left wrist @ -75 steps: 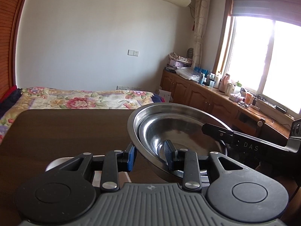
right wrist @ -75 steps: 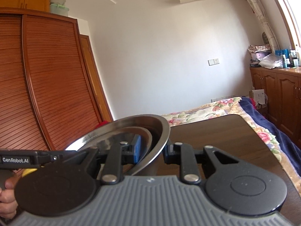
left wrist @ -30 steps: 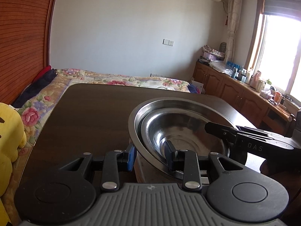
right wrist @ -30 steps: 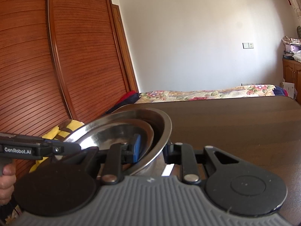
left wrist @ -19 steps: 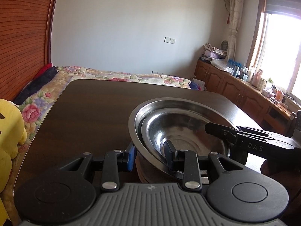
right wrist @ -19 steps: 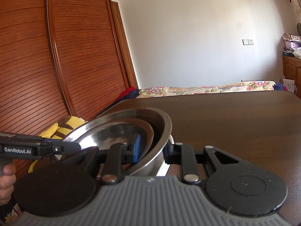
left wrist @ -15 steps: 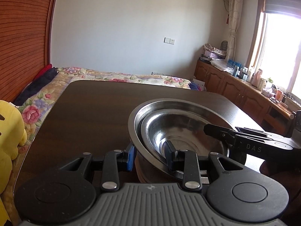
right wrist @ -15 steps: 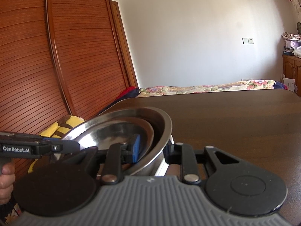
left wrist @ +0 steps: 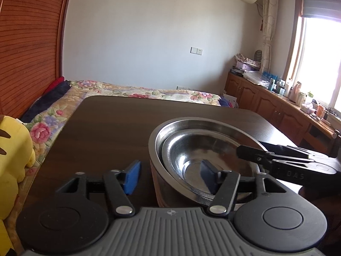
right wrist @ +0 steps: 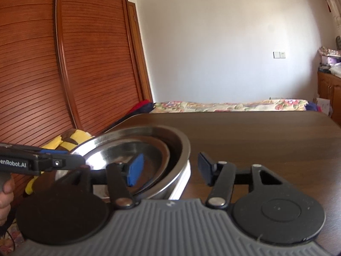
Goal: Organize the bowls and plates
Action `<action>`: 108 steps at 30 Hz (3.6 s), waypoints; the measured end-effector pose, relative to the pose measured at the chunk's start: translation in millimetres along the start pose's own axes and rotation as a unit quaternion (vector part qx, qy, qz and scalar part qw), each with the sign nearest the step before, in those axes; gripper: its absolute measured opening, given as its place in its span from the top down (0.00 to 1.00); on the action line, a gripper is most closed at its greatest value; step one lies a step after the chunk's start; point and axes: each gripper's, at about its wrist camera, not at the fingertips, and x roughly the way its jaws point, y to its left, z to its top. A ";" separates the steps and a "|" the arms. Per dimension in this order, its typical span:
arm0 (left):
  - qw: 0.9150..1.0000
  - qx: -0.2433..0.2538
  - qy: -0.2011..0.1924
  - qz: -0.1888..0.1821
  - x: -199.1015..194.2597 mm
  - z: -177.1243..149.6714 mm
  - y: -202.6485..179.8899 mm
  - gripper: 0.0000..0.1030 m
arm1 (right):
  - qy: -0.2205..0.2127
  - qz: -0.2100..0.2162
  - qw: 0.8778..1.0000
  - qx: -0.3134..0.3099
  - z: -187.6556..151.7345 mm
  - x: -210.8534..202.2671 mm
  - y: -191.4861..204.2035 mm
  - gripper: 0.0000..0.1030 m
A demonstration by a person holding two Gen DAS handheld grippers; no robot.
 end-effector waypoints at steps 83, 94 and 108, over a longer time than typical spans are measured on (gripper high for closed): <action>0.989 0.077 -0.072 0.101 -20.4 -33.1 -90.1 0.00 | -0.072 -0.195 0.978 -0.023 -18.0 -76.3 -7.2 0.00; 0.989 0.080 -0.071 0.106 -24.2 -32.6 -91.3 0.00 | -0.075 -0.196 0.978 -0.016 -18.0 -77.5 -10.3 0.00; 0.988 0.078 -0.075 0.107 -26.6 -30.9 -90.6 0.00 | -0.075 -0.197 0.977 -0.016 -17.3 -77.7 -12.0 0.00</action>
